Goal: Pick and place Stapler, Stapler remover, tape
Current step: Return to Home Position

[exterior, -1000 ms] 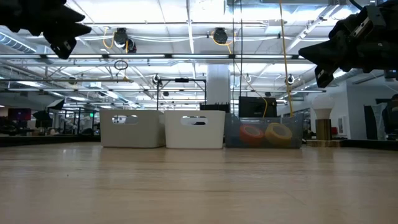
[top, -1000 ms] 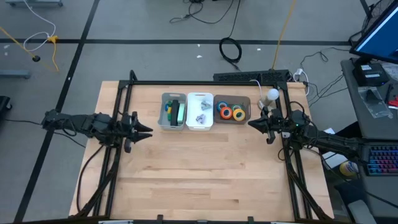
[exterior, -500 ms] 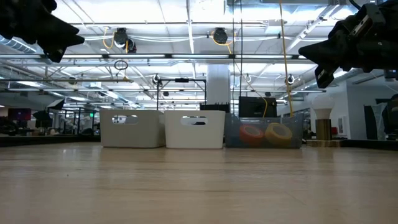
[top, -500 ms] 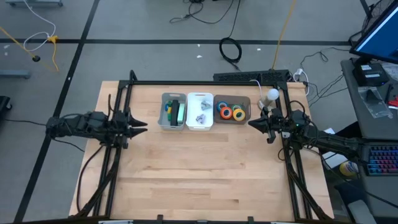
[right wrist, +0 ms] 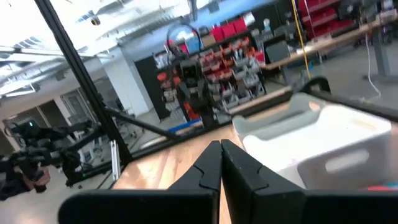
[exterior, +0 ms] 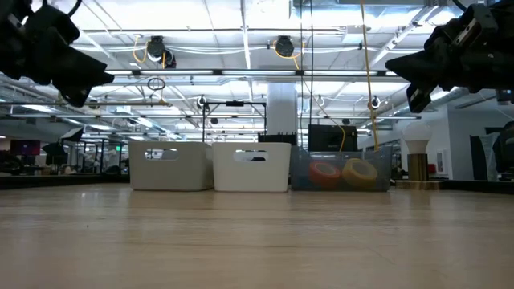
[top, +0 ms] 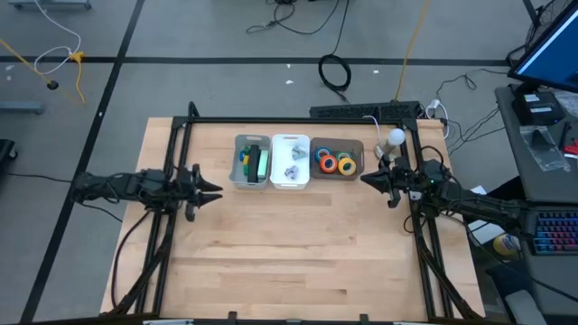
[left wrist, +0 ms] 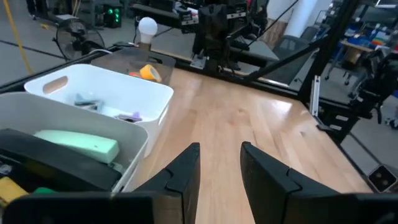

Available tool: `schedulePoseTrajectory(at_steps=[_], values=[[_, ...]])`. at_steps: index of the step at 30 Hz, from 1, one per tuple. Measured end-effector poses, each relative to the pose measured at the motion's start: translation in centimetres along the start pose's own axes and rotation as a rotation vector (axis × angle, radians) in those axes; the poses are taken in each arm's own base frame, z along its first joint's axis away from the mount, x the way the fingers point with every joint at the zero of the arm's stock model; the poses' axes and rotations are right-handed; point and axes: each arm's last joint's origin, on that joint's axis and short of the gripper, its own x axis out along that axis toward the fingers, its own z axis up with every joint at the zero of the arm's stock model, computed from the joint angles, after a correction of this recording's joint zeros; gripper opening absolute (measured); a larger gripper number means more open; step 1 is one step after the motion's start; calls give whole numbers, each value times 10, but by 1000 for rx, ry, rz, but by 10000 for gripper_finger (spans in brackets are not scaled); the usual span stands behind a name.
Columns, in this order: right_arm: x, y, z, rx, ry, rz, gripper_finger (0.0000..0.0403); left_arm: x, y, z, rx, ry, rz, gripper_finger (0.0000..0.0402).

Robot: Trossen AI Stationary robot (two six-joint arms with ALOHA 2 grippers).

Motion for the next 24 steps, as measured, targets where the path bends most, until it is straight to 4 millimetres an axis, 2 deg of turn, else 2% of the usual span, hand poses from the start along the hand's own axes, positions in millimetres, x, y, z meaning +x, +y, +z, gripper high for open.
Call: schedulePoseTrajectory(at_steps=[6, 9, 14, 18, 24], values=[[0, 1, 4, -10, -41, 12, 4, 5, 2, -10, -9, -2, -2, 115], [0, -1, 2, 19, -30, -44, 4, 6, 2, -11, -11, 4, -15, 115], [-4, -14, -16, 73, 166, -255, 4, 6, 1, -11, 19, 7, -24, 115], [-5, -11, -4, 17, 143, -284, 4, 6, 1, -11, 38, 6, -24, 115], [-6, -12, -5, -38, 156, -295, 4, 6, 1, -11, 65, 7, -23, 115]])
